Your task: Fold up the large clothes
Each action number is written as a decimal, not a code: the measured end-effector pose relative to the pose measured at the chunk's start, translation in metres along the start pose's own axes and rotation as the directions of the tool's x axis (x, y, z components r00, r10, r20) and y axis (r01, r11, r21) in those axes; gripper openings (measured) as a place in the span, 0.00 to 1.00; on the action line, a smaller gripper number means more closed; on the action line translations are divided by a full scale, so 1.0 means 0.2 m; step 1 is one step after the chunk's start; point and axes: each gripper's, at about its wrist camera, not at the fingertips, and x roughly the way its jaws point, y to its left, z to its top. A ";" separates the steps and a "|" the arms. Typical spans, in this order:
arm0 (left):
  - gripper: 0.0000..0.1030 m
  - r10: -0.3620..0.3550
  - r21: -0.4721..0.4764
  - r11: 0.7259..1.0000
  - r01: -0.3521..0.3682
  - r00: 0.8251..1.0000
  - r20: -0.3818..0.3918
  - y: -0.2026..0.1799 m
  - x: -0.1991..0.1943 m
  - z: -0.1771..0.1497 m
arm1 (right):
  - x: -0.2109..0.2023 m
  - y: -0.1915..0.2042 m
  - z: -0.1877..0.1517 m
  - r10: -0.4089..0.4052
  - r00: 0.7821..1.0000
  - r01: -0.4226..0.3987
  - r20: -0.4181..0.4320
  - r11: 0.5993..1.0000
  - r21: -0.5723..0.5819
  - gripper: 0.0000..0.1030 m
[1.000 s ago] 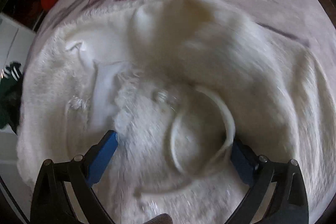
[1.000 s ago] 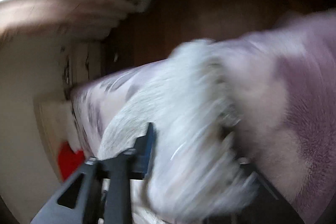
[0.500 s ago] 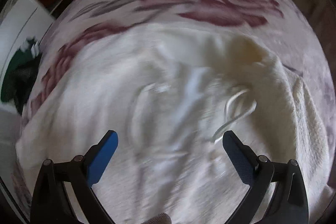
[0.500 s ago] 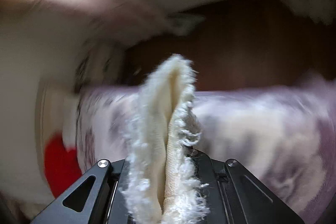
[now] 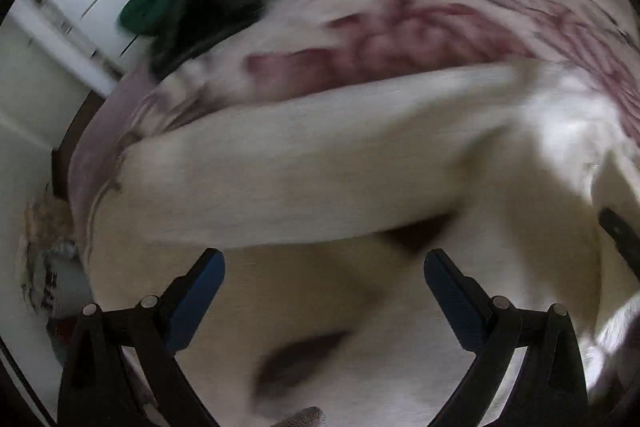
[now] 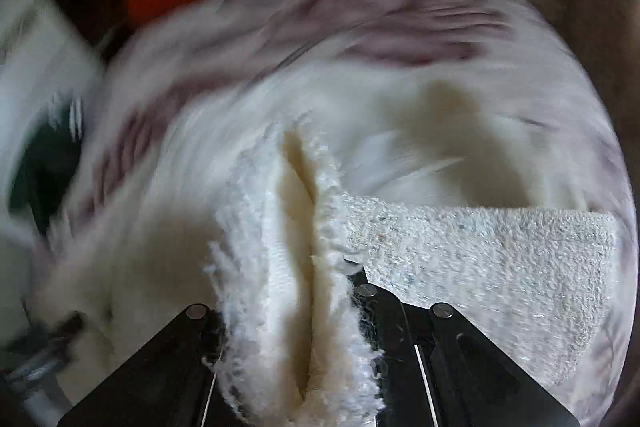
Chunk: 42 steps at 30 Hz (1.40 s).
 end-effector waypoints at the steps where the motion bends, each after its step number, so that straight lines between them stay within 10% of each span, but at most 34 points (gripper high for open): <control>1: 1.00 0.006 -0.013 1.000 -0.006 1.000 -0.005 0.07 0.03 -0.01 | 0.10 0.13 0.01 -0.013 1.000 0.012 -0.017 0.999 -0.044 0.07; 6: 1.00 -0.003 -0.106 0.994 -0.003 0.999 -0.051 0.41 0.16 -0.04 | 0.14 0.41 -0.01 -0.055 0.990 0.050 -0.131 0.998 -0.048 0.17; 7: 1.00 -0.012 -0.128 0.992 0.005 0.998 -0.059 0.47 0.16 -0.06 | 0.12 0.38 0.01 0.002 0.988 -0.001 -0.151 1.000 0.010 0.19; 9: 1.00 -0.066 -0.187 0.981 0.049 0.994 -0.086 0.60 0.20 -0.09 | 0.00 0.25 0.04 0.197 0.970 -0.172 -0.143 0.970 0.171 0.55; 13: 0.98 -0.244 -0.369 0.912 0.181 0.961 -0.132 0.78 0.32 -0.16 | -0.29 -0.02 0.01 0.339 0.941 -0.316 0.012 0.862 0.397 0.75; 16: 0.97 -0.441 -0.551 0.773 0.316 0.891 -0.107 0.86 0.50 -0.17 | -0.26 -0.10 -0.06 0.351 0.936 -0.300 -0.008 0.811 0.502 0.76; 18: 0.97 -0.553 -0.670 0.615 0.416 0.833 0.009 0.91 0.60 -0.14 | -0.21 -0.04 -0.12 0.349 0.934 -0.265 -0.080 0.823 0.502 0.76; 20: 0.94 -0.535 -0.708 0.547 0.447 0.837 0.114 0.95 0.65 -0.08 | -0.10 0.02 -0.18 0.335 0.931 -0.225 -0.144 0.839 0.496 0.76; 22: 0.57 -0.472 -0.733 0.525 0.432 0.865 0.172 0.98 0.69 0.00 | -0.02 0.10 -0.21 0.307 0.935 -0.189 -0.177 0.854 0.485 0.76; 23: 0.16 -0.447 -0.742 0.524 0.419 0.876 0.179 1.00 0.70 0.04 | -0.03 0.15 -0.23 0.291 0.940 -0.176 -0.179 0.862 0.476 0.76; 25: 0.11 -0.442 -0.743 0.502 0.442 0.870 0.218 1.03 0.71 0.11 | 0.05 0.24 -0.21 0.275 0.944 -0.172 -0.181 0.881 0.441 0.76; 34: 0.09 -0.329 -0.432 0.791 0.433 0.896 0.297 0.86 0.26 0.34 | 0.24 0.50 -0.16 0.246 0.944 -0.146 -0.221 0.909 0.389 0.76; 38: 0.09 -0.292 -0.219 0.899 0.379 0.893 0.343 0.66 -0.01 0.41 | 0.32 0.41 -0.23 0.286 0.930 -0.139 -0.229 0.853 0.503 0.76; 42: 0.09 -0.350 0.034 0.931 0.364 0.861 0.371 0.24 -0.28 0.40 | 0.22 0.22 -0.30 0.181 0.958 -0.038 -0.222 0.849 0.528 0.76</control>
